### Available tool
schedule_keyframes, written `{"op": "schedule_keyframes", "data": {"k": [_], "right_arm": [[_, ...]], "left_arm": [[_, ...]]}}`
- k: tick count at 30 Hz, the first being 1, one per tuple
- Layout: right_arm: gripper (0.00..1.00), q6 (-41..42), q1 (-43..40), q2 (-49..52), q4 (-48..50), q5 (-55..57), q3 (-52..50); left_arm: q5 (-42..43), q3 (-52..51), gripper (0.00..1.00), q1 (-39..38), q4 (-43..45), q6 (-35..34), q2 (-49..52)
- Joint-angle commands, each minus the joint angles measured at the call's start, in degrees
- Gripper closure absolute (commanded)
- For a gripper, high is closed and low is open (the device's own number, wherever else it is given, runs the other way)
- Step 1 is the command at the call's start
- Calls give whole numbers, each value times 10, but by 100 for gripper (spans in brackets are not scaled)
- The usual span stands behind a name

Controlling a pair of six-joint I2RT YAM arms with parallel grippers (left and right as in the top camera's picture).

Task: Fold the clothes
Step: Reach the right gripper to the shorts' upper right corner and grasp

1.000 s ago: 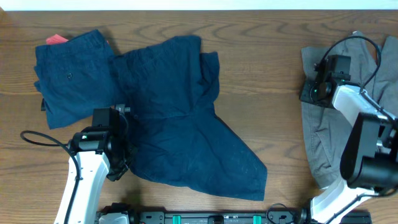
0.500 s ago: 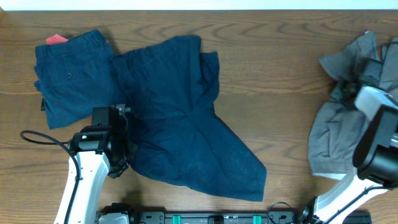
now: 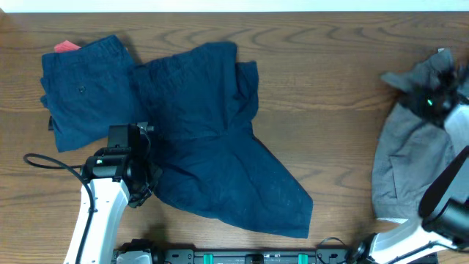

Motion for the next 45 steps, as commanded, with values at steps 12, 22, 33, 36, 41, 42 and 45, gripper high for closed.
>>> {"op": "schedule_keyframes", "data": {"k": [12, 22, 33, 36, 41, 42, 45], "right_arm": [[30, 4, 296, 70, 28, -61, 10], [33, 134, 388, 168, 207, -107, 11], [43, 200, 427, 271, 212, -98, 131], [46, 212, 429, 290, 199, -70, 164], [78, 213, 429, 305, 199, -69, 180], [82, 213, 429, 305, 199, -70, 180], [84, 205, 431, 305, 199, -84, 180]], "left_arm": [[-3, 0, 92, 3, 0, 3, 3], [-3, 0, 92, 3, -2, 3, 3], [-3, -1, 92, 3, -9, 3, 3], [-3, -1, 92, 3, -9, 3, 3], [-3, -1, 92, 3, -9, 3, 3], [-3, -1, 92, 3, -9, 3, 3], [-3, -1, 92, 3, -9, 3, 3]]}}
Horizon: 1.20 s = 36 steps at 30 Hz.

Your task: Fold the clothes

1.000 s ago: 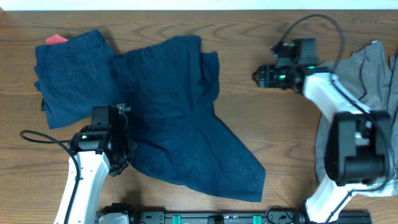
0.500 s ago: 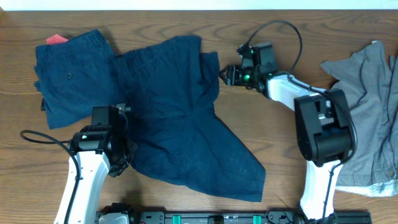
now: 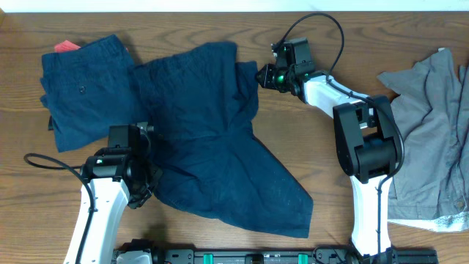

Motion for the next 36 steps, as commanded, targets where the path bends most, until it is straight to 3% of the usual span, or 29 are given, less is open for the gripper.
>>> {"op": "schedule_keyframes", "data": {"k": [1, 6, 10, 14, 22, 28, 36], "right_arm": [[83, -9, 10, 17, -4, -9, 4], [82, -10, 25, 17, -4, -1, 4], [99, -9, 30, 17, -6, 28, 4], [99, -7, 17, 15, -27, 48, 6], [99, -8, -106, -91, -184, 182, 16], [99, -34, -180, -187, -345, 182, 15], [75, -71, -184, -196, -539, 260, 3]], "left_arm": [[-3, 0, 92, 3, -1, 3, 2], [-3, 0, 92, 3, -2, 3, 2], [-3, 0, 92, 3, -6, 3, 2], [-3, 0, 92, 3, -5, 3, 2], [-3, 0, 92, 3, -5, 3, 2], [-3, 0, 92, 3, -2, 3, 2], [-3, 0, 92, 3, 6, 3, 2]]}}
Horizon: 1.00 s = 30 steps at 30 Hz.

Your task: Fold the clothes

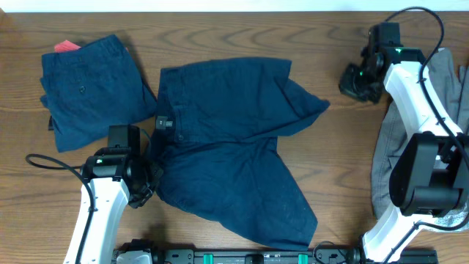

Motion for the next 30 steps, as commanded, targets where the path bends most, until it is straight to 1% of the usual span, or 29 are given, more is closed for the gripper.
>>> {"op": "schedule_keyframes", "data": {"k": [1, 3, 5, 7, 8, 9, 11, 13, 15, 16, 25, 27, 30], "right_arm": [[75, -20, 5, 11, -29, 71, -11], [76, -21, 6, 11, -43, 61, -11], [76, -51, 9, 9, -41, 22, -11], [74, -101, 15, 9, -10, -53, -11], [71, -136, 19, 9, 19, -105, -11], [69, -157, 22, 9, 46, -132, -11], [62, -163, 32, 12, 103, -132, -11], [59, -163, 49, 20, 159, -106, -11], [52, -163, 66, 35, 191, -88, -11], [50, -163, 75, 43, 200, -83, -11], [49, -163, 125, 143, 274, -74, -11], [52, -163, 130, 156, 279, -60, -11], [62, -164, 132, 163, 267, -14, -11]], "left_arm": [[-20, 0, 92, 3, 0, 2, 1], [-20, 0, 92, 3, 3, 2, 1], [-20, 0, 92, 3, 7, 2, 1], [-20, 0, 92, 3, 9, 2, 1], [-20, 0, 92, 3, 11, 2, 1], [-20, 0, 92, 3, 13, 2, 1], [-20, 0, 92, 3, 16, 2, 1], [-20, 0, 92, 3, 17, 2, 1], [-19, 0, 92, 3, 17, 2, 1], [-19, 0, 92, 3, 17, 2, 1], [-20, 0, 92, 3, 17, 2, 1], [-20, 0, 92, 3, 17, 2, 1], [-20, 0, 92, 3, 17, 2, 1]]}}
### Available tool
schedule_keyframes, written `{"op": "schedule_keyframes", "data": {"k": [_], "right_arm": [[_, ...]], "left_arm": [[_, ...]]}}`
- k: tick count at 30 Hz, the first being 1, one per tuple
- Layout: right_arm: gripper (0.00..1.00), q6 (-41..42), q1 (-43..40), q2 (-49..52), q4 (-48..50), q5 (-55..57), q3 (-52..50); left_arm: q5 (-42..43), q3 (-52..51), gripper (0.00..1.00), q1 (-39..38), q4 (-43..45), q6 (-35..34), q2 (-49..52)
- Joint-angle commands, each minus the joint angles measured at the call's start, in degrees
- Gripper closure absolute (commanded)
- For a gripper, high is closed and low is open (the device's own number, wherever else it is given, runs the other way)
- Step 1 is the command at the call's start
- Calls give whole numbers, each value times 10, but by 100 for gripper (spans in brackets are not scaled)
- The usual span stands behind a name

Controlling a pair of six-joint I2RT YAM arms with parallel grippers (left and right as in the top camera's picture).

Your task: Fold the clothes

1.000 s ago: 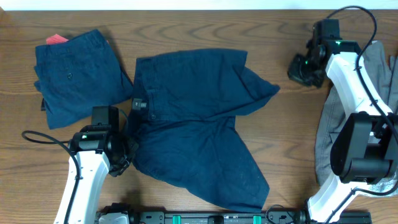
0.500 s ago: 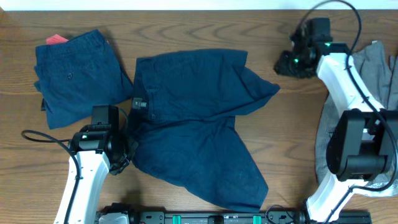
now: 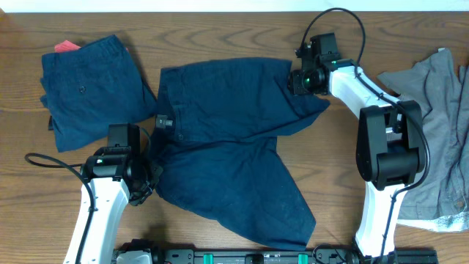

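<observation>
Navy shorts (image 3: 227,139) lie spread over the middle of the table. The waistband is at the left, one leg reaches right and the other runs toward the front edge. My left gripper (image 3: 149,187) sits on the shorts' lower left edge and looks shut on the cloth, though its fingertips are mostly hidden under the wrist. My right gripper (image 3: 297,81) is at the shorts' upper right corner, over the cloth's edge. Its jaws are too small in the overhead view to read.
A folded stack of navy clothes (image 3: 88,88) with a red piece (image 3: 66,46) peeking out lies at the back left. A crumpled grey garment (image 3: 436,147) covers the right side. Bare wood (image 3: 220,33) runs along the back edge.
My right gripper has moved left, from bare table beside the grey garment to the shorts' upper right corner. The shorts and my left gripper have not moved.
At first the shorts lay doubled over, with my right gripper at the grey garment and my left on the shorts' lower left edge. Then the right was at the folded-over right edge. Later the shorts lay opened rightward with the right gripper clear; now it is back at them.
</observation>
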Motion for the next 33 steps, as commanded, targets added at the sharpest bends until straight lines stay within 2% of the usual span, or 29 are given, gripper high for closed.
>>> {"op": "schedule_keyframes", "data": {"k": [1, 3, 6, 8, 11, 13, 16, 19, 24, 33], "right_arm": [[66, -3, 6, 20, -17, 58, -4], [78, -28, 6, 20, -34, 84, -4], [86, -61, 6, 20, -59, 97, -4], [99, -81, 6, 20, -78, 97, -4], [99, -80, 5, 20, -95, 116, -4], [99, -37, 2, 20, -102, 171, -3], [99, 57, -8, 20, -130, 273, -3], [99, 183, -26, 19, -203, 369, -1], [99, 323, -71, 19, -307, 396, -1], [80, 203, -92, -19, -294, 269, 56]], "left_arm": [[-15, 0, 92, 3, -1, 2, 0], [-15, 0, 92, 3, -1, 2, 0], [-15, 0, 92, 3, 0, 2, 0], [-15, 0, 92, 3, 0, 2, 0], [-15, 0, 92, 3, 0, 2, 0], [-15, 0, 92, 3, 0, 2, 0], [-15, 0, 92, 3, -1, 2, 0], [-15, 0, 92, 3, -1, 2, 0], [-15, 0, 92, 3, 0, 2, 0], [-15, 0, 92, 3, 6, 2, 0]]}}
